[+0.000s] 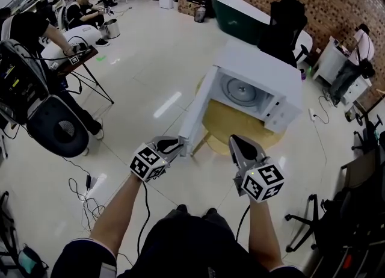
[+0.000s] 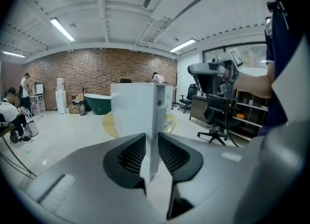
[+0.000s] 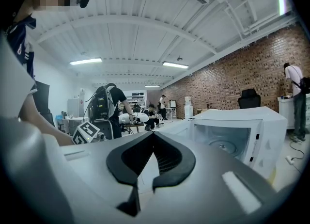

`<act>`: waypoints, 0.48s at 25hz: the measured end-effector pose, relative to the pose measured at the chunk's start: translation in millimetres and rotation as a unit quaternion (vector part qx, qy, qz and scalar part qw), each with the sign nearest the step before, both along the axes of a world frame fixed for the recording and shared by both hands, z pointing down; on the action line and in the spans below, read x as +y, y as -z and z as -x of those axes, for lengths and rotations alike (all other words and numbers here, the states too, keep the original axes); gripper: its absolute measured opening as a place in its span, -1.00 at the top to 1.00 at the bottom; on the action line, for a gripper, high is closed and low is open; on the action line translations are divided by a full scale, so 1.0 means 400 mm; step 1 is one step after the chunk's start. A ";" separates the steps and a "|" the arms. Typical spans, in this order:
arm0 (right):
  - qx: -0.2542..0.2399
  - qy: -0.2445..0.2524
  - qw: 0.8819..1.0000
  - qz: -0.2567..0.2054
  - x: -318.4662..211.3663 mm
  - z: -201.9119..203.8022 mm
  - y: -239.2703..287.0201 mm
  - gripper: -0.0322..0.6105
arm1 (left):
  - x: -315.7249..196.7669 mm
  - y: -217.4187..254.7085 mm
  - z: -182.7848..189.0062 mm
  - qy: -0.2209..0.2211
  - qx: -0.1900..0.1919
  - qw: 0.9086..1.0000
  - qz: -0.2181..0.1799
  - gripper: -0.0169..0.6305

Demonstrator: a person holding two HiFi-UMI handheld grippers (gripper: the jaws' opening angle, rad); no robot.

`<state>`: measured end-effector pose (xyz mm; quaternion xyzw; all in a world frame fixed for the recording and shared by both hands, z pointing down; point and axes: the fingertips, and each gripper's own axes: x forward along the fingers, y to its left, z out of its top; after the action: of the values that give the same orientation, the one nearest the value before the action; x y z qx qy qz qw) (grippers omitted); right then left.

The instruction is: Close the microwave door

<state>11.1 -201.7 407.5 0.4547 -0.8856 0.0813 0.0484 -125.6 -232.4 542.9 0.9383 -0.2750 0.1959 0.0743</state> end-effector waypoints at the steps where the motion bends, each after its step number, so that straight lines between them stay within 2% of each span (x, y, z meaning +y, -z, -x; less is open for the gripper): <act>1: -0.001 0.001 1.000 0.000 0.000 0.000 0.000 0.89 | 0.003 -0.001 -0.008 -0.001 -0.001 1.000 0.000 0.67; 12: -0.003 -0.006 1.000 0.000 0.008 -0.051 -0.002 0.89 | 0.042 -0.001 -0.123 -0.013 0.004 1.000 0.003 0.71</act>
<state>31.4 -198.4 408.3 0.4598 -0.8830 0.0833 0.0449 -76.6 -215.7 543.5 0.9425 -0.2616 0.1940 0.0753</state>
